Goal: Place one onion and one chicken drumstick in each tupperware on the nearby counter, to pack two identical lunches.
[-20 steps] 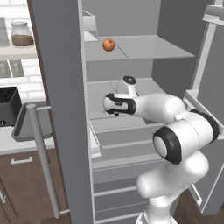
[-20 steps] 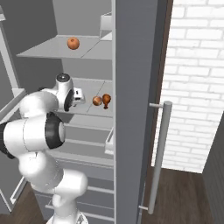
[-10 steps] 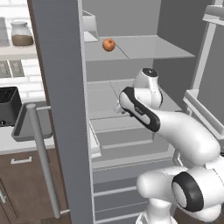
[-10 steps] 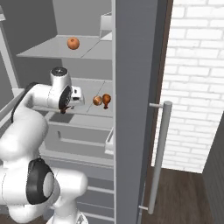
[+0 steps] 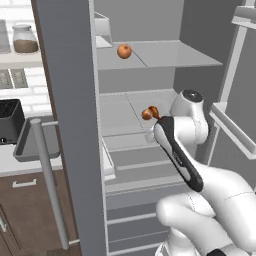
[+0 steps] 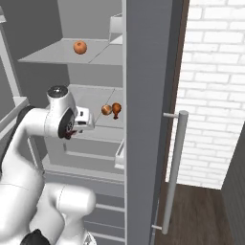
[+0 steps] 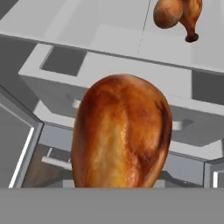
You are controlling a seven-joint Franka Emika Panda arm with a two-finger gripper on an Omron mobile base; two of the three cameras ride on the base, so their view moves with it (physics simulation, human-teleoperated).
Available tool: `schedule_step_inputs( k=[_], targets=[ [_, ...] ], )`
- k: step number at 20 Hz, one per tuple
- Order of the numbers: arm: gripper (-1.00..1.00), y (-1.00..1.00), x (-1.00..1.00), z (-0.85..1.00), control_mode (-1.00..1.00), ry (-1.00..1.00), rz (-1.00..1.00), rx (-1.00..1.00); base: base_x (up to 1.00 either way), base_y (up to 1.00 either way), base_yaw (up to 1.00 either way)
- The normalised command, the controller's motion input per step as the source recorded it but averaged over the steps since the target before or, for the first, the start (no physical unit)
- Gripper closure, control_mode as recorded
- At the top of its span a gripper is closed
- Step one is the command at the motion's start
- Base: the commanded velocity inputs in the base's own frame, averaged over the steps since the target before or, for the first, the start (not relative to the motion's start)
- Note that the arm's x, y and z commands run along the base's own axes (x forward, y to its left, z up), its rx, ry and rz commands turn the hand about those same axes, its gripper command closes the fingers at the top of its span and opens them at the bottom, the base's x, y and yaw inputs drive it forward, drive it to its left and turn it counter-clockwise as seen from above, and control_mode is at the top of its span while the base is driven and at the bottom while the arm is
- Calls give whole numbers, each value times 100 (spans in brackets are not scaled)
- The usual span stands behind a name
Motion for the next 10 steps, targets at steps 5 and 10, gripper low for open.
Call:
schedule_step_inputs(
  k=[5,10],
  targets=[
    [100,-12,-62,6,100,-4,-14,-2,-11,-4,-3],
    [100,0,0,0,100,0,0,0,-79,-21,-12]
  ],
)
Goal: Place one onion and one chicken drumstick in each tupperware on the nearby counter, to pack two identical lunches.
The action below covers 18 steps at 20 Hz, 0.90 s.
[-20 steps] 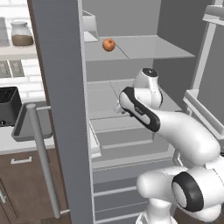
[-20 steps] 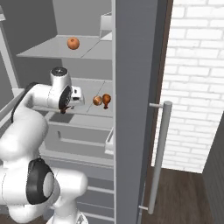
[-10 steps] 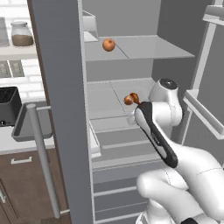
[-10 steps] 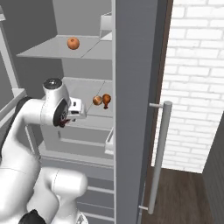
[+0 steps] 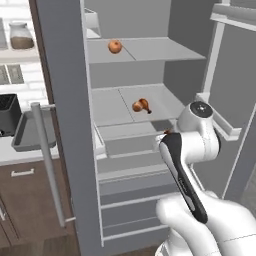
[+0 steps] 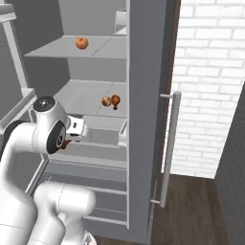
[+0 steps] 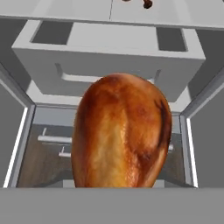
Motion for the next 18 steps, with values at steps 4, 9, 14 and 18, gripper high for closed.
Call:
schedule_step_inputs(
  k=[4,9,14,18],
  targets=[
    [100,0,0,0,100,0,0,0,-100,41,-6],
    [100,0,0,0,100,0,0,0,-100,87,0],
    [100,0,0,0,100,0,0,0,-51,100,0],
    [100,0,0,0,100,0,0,0,3,100,-4]
  ],
)
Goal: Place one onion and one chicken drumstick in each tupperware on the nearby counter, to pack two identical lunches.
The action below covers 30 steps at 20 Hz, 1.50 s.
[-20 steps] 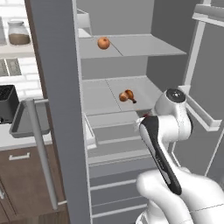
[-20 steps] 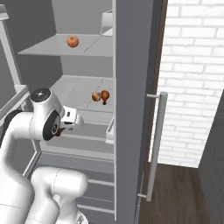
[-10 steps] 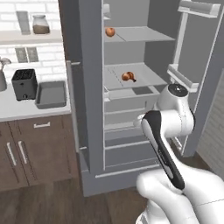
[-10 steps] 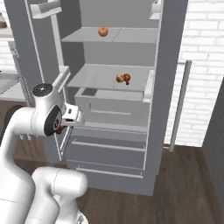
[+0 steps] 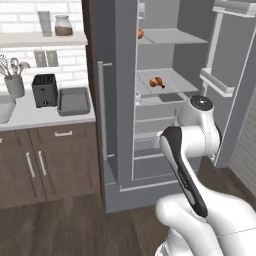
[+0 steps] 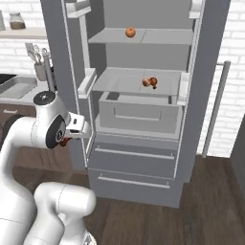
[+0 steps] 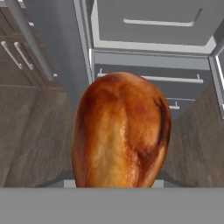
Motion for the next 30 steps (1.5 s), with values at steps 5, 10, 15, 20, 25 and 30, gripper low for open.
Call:
schedule_step_inputs(
  k=[5,10,15,20,25,30],
  targets=[
    [100,0,0,0,100,0,0,0,70,100,0],
    [100,0,0,0,100,0,0,0,4,94,66],
    [100,0,0,0,100,0,0,0,50,87,51],
    [100,0,0,0,100,0,0,0,100,100,0],
    [100,0,0,0,100,0,0,0,100,67,34],
    [100,0,0,0,100,0,0,0,100,79,42]
  ],
)
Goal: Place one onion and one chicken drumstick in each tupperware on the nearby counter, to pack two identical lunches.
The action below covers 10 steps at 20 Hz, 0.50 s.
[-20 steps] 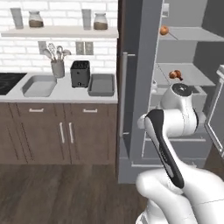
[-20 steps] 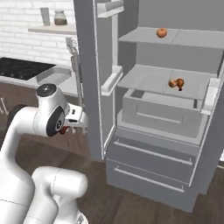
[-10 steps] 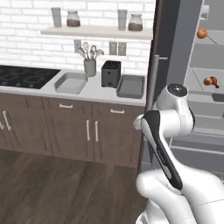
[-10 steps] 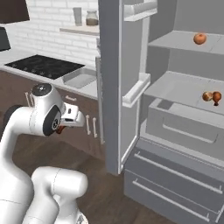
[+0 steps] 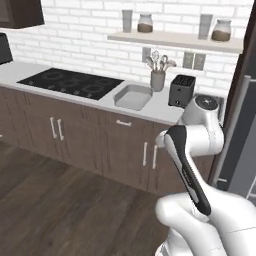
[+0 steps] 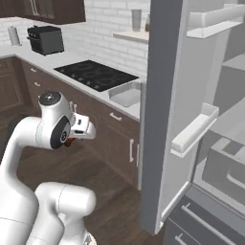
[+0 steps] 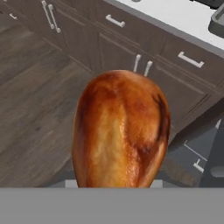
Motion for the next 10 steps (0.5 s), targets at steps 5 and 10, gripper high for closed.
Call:
schedule_step_inputs(
  k=[5,10],
  targets=[
    [100,0,0,0,100,0,0,0,94,100,-6],
    [100,0,0,0,100,0,0,0,100,96,1]
  ],
)
